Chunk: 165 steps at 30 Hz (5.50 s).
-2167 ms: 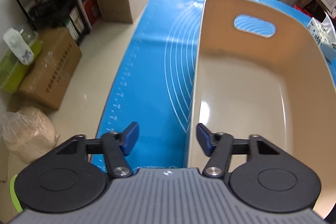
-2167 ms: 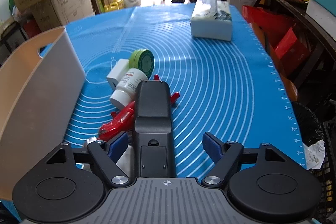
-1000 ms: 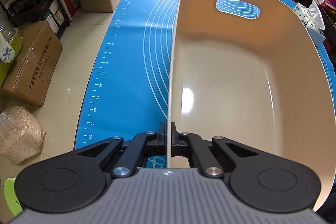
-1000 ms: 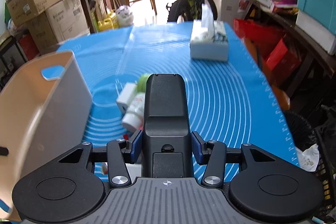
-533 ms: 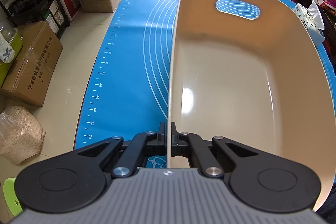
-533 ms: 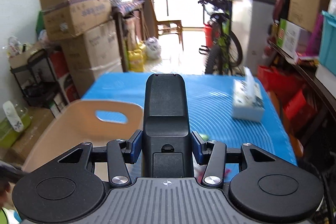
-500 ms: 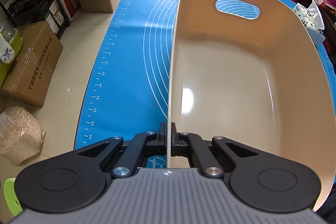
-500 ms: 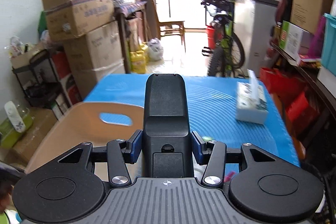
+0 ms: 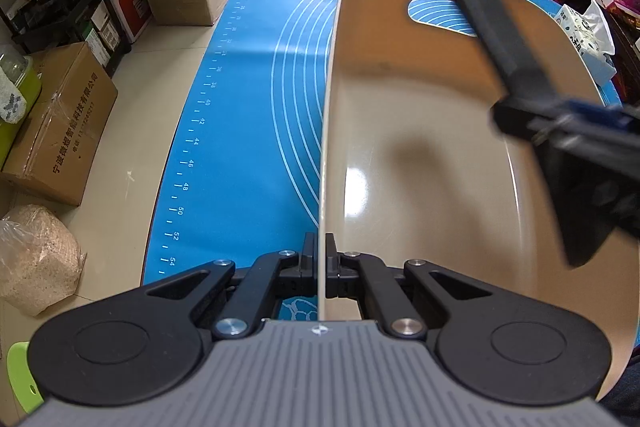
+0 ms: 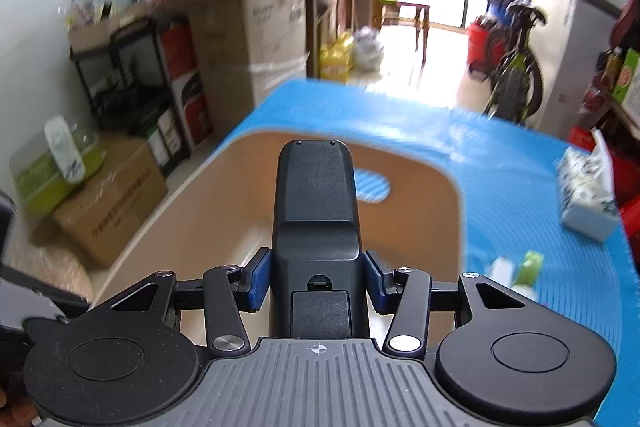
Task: Organize rigid objects
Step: 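Lift the black device with the right tool into the bin and release, then move the right tool to the yellow plastic tool and grasp it, then carry the yellow tool into the bin and open the right tool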
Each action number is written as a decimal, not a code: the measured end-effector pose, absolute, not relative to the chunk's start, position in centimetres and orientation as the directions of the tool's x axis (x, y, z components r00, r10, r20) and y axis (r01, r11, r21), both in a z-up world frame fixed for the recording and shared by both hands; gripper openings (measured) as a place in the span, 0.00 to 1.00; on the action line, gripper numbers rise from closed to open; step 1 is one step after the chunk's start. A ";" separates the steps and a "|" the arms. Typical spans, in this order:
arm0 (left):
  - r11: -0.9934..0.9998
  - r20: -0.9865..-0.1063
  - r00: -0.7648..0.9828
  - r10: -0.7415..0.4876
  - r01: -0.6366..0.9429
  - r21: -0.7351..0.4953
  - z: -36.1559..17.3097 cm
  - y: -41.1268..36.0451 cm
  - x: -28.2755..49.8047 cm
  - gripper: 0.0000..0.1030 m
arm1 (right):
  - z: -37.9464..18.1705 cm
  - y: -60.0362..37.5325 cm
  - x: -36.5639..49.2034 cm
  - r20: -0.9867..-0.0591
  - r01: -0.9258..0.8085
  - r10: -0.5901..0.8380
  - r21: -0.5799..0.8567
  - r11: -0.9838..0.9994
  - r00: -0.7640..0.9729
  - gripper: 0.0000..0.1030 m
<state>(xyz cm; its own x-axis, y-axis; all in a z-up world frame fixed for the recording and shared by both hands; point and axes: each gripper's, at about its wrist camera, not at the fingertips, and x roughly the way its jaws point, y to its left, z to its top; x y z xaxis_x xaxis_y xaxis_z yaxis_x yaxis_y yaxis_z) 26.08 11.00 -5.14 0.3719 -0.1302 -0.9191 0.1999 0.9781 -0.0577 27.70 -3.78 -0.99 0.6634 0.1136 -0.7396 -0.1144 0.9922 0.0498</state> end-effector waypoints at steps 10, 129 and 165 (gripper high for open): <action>0.977 -0.919 0.370 -0.135 0.203 -0.062 -5.2 11.0 26.0 0.03 | -5.9 -2.8 29.0 -0.886 -0.044 0.035 0.016 0.999 0.462 0.53; 0.976 -0.921 0.363 -0.142 0.208 -0.069 -5.4 10.9 26.1 0.03 | 1.4 -17.2 16.8 -0.730 -0.149 0.006 -0.131 0.980 0.684 0.50; 0.975 -0.921 0.363 -0.141 0.212 -0.066 -5.3 11.0 26.1 0.03 | -0.6 -1.8 25.8 -0.649 -0.306 0.083 -0.238 0.922 0.756 0.48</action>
<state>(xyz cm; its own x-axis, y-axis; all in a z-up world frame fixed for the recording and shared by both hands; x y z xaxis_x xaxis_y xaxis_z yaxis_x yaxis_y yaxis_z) 26.14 10.99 -5.32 0.3633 -0.1413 -0.9209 0.2119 0.9751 -0.0660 25.85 -1.84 -0.57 0.7559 0.0833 -0.6494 -0.3062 0.9217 -0.2381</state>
